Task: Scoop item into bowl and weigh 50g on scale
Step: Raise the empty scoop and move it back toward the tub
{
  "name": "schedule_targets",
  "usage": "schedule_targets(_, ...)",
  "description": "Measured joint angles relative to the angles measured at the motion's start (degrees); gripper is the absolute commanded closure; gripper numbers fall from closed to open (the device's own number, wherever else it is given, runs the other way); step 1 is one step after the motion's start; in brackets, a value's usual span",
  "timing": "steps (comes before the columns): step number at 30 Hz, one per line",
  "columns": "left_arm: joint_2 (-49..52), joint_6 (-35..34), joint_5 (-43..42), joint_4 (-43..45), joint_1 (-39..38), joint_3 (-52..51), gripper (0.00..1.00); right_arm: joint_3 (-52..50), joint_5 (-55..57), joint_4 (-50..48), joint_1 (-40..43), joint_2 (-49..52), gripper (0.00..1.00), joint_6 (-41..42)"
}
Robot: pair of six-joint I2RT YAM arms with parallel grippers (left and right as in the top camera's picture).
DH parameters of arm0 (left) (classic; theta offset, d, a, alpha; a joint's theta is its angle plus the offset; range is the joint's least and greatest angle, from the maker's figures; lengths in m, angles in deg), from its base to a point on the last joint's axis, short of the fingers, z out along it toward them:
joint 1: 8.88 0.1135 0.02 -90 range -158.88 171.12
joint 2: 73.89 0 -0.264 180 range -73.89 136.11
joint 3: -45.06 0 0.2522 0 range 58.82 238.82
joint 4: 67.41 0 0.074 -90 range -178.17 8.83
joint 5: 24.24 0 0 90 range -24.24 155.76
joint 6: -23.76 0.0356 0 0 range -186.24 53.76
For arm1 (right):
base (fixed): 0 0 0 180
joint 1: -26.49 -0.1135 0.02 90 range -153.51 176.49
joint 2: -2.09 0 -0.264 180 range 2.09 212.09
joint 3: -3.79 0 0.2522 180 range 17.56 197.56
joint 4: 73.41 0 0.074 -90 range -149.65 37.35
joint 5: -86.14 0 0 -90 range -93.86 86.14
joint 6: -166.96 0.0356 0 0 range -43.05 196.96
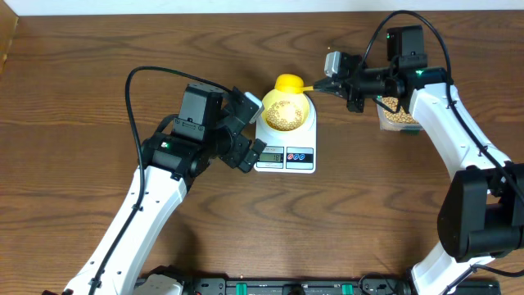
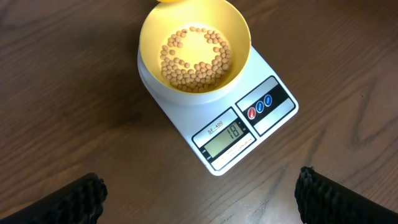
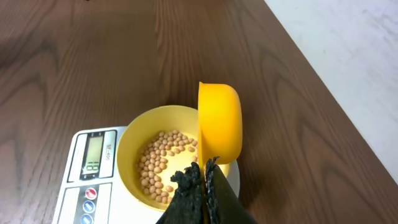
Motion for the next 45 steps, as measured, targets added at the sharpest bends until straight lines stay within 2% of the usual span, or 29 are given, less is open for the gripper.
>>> schedule_targets(14, 0.0, 0.0, 0.0, 0.0, 0.0, 0.0, 0.01, 0.0, 1.0, -4.1, 0.0, 0.0, 0.99, 3.7)
schedule_targets(32, 0.0, 0.0, 0.0, 0.0, 0.0, 0.0, 0.01, -0.1, 4.2, -19.2, 0.0, 0.0, 0.99, 19.3)
schedule_targets(39, 0.0, 0.0, 0.0, 0.0, 0.0, 0.0, 0.01, -0.2, 12.6, -28.4, 0.3, 0.0, 0.99, 30.6)
schedule_targets(45, 0.0, 0.0, 0.0, 0.0, 0.0, 0.0, 0.01, -0.3, 22.4, -32.3, 1.8, 0.0, 0.99, 41.9)
